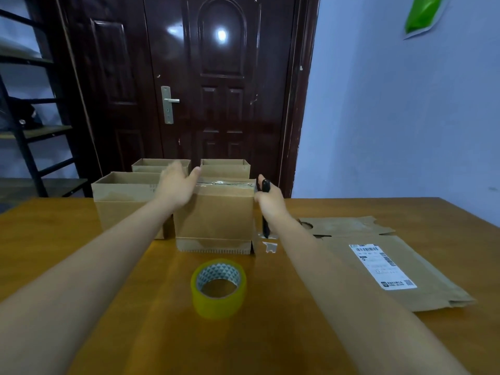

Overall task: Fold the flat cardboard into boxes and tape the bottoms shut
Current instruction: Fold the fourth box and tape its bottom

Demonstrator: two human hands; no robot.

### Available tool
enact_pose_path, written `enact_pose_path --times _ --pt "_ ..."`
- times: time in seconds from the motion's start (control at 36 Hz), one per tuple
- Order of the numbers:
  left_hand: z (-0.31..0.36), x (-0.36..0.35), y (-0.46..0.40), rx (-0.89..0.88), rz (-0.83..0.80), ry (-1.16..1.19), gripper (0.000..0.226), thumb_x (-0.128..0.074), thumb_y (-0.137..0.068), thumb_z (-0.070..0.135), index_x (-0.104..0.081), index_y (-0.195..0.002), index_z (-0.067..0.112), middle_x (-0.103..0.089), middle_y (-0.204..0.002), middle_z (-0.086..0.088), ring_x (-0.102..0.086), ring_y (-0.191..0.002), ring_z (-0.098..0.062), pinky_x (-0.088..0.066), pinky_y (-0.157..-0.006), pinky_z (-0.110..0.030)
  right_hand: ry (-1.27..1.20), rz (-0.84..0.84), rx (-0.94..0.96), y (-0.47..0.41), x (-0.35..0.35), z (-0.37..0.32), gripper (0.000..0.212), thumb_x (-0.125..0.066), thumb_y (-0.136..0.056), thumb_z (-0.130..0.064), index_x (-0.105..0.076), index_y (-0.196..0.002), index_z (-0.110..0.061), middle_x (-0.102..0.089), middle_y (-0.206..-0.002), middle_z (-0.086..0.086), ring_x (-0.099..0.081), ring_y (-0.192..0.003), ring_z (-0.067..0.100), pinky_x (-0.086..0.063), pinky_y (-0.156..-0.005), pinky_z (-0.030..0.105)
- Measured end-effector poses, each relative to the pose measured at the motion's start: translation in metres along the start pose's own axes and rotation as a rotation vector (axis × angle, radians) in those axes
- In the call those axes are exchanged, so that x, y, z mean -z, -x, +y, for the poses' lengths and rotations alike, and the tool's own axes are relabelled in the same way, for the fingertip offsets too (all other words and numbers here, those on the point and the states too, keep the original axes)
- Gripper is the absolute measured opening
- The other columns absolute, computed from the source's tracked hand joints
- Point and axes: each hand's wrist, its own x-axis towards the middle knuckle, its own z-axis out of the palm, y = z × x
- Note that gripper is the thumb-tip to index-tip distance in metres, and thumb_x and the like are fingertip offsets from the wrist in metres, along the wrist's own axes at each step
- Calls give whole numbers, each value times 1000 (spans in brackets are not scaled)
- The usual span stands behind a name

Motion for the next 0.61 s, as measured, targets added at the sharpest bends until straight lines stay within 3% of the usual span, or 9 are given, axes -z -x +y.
enact_pose_path --times 0.06,0.14,0.22,0.36,0.5,0.61 --pt "1 -4 0 92 -100 -14 55 -39 -99 42 -43 -136 1 -48 -138 -19 -44 -126 -35 -36 -100 -41 -51 -28 -55 -2 -3 2 64 -40 -89 9 -31 -148 -16 -42 -147 1 -43 -130 25 -35 -101 28" --pt "-1 -4 -3 153 -121 7 51 -49 -96 36 -49 -131 0 -52 -132 -19 -48 -120 -35 -40 -90 -37 -150 -40 -128 -6 -4 7 63 -38 -84 12 -43 -142 -12 -50 -139 8 -50 -123 31 -41 -98 33" --pt "-5 -1 -10 224 -153 88 59 -62 -89 34 -45 -134 0 -50 -135 -17 -46 -123 -34 -40 -95 -40 -228 -72 -149 -4 -5 16 73 -40 -79 5 -38 -146 -23 -48 -142 8 -49 -124 32 -41 -105 44" --pt "-10 3 -17 342 -199 230 73 -74 -80 32 -40 -138 5 -47 -137 -16 -45 -125 -35 -39 -100 -45 -259 -105 -161 -3 -12 22 76 -41 -80 4 -33 -147 -32 -50 -137 11 -52 -111 30 -43 -86 37" --pt "-20 6 -16 454 -265 351 83 -77 -74 41 -38 -139 6 -48 -136 -17 -47 -122 -35 -42 -99 -47 -156 -205 -208 -10 -17 22 103 -53 -53 -11 -25 -150 -29 -49 -129 7 -50 -120 37 -43 -101 45" --pt "-25 4 -13 481 -276 438 80 -74 -75 46 -44 -137 5 -51 -132 -15 -50 -115 -32 -43 -94 -42 -109 -245 -235 -21 -15 27 115 -61 -44 -18 -20 -151 -30 -43 -132 5 -40 -132 39 -35 -108 52"
